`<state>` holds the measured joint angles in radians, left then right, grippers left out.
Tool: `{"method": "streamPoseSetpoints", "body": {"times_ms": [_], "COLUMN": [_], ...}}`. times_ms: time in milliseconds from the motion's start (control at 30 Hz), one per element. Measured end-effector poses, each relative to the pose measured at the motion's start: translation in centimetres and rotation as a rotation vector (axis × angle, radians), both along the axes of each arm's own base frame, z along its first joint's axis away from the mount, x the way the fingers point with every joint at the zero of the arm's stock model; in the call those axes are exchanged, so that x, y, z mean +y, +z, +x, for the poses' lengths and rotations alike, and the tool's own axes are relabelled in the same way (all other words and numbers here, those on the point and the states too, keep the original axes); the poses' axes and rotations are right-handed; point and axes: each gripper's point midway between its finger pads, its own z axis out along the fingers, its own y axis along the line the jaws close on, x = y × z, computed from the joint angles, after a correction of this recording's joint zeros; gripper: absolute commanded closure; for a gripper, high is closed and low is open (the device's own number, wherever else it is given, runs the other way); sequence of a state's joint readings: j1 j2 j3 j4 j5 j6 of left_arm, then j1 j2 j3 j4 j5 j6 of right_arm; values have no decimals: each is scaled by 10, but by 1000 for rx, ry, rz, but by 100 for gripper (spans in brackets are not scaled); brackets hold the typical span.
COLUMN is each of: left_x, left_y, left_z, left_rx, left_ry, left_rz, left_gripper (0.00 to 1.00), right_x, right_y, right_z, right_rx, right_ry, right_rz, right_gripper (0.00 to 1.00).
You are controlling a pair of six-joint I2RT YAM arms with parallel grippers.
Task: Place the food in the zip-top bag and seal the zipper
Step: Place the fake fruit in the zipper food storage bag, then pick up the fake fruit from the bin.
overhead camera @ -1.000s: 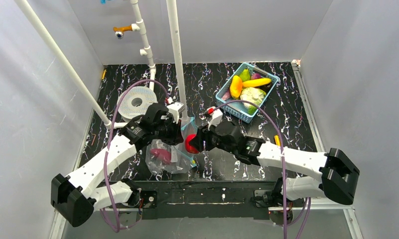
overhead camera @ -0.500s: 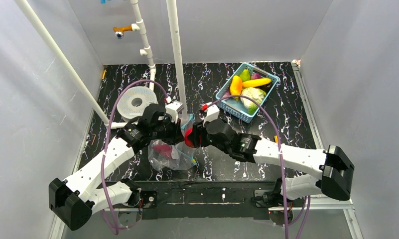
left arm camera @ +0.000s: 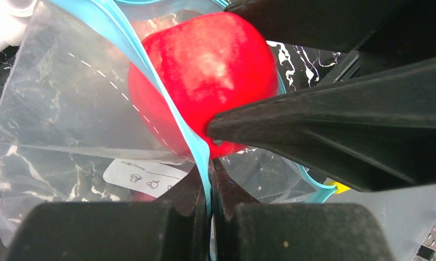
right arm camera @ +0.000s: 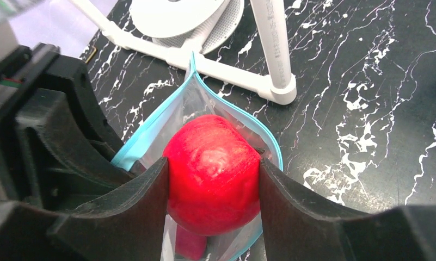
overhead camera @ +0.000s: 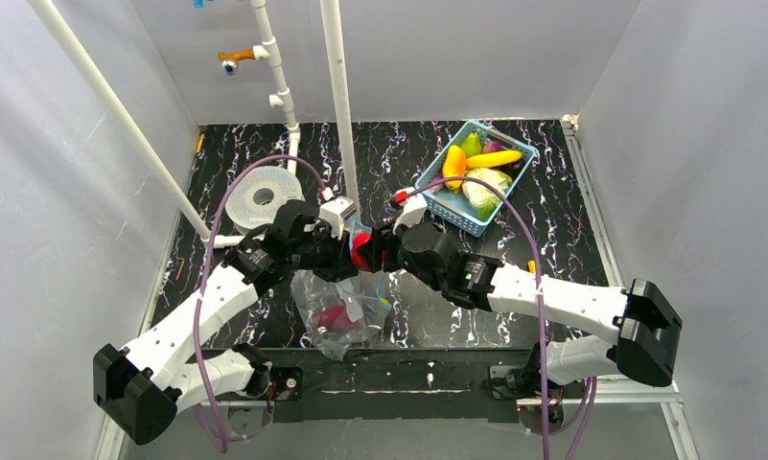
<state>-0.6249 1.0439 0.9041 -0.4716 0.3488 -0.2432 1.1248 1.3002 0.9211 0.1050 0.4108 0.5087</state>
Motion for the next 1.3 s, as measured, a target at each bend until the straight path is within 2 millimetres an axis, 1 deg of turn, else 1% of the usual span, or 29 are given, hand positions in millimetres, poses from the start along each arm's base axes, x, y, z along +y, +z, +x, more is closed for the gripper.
{"method": "streamPoseSetpoints", "body": {"times_ms": [133,200,233,267,367,433,567,700,800,900,967,1033,1133,1200,1300], "left_x": [2,3,4,5,9,12,17,20,22,24,26,27,28,29,30], "left_y": [3,5,7,9,12,13,15,14,14,14,13,11,9,9,8], "left_z": [-2,-2,-1,0,6,8,13,16,18,20,21,22,24,25,25], "left_rx": [-15,-28,-37,-47,-81,-97,-119,-131,-138,-144,-147,-147,-144,-145,-147], "left_ry": [0,6,12,19,52,70,101,122,133,146,155,162,169,173,177], "left_rz": [-10,-14,-14,-15,-6,1,16,28,35,44,52,60,72,75,78], "left_gripper": [100,100,100,100,100,100,100,100,100,100,100,100,100,100,100], "right_x": [0,-1,-2,-4,-5,-5,-6,-19,-27,-35,-42,-53,-79,-101,-130], "right_y": [-9,-13,-14,-15,-8,4,35,54,58,48,37,23,2,-10,-19], "right_z": [-4,-6,-8,-10,-13,-14,-14,-19,-20,-17,-12,-4,18,36,60], "right_rx": [21,31,34,39,44,41,12,-10,-15,2,22,53,108,148,183], "right_ry": [19,30,38,47,68,79,89,87,80,60,41,10,-72,-147,-254], "right_rz": [-29,-50,-63,-78,-111,-124,-97,-60,-50,-73,-93,-107,-118,-118,-115], "right_gripper": [17,11,5,2,2,2,2,3,3,3,3,3,3,3,3]}}
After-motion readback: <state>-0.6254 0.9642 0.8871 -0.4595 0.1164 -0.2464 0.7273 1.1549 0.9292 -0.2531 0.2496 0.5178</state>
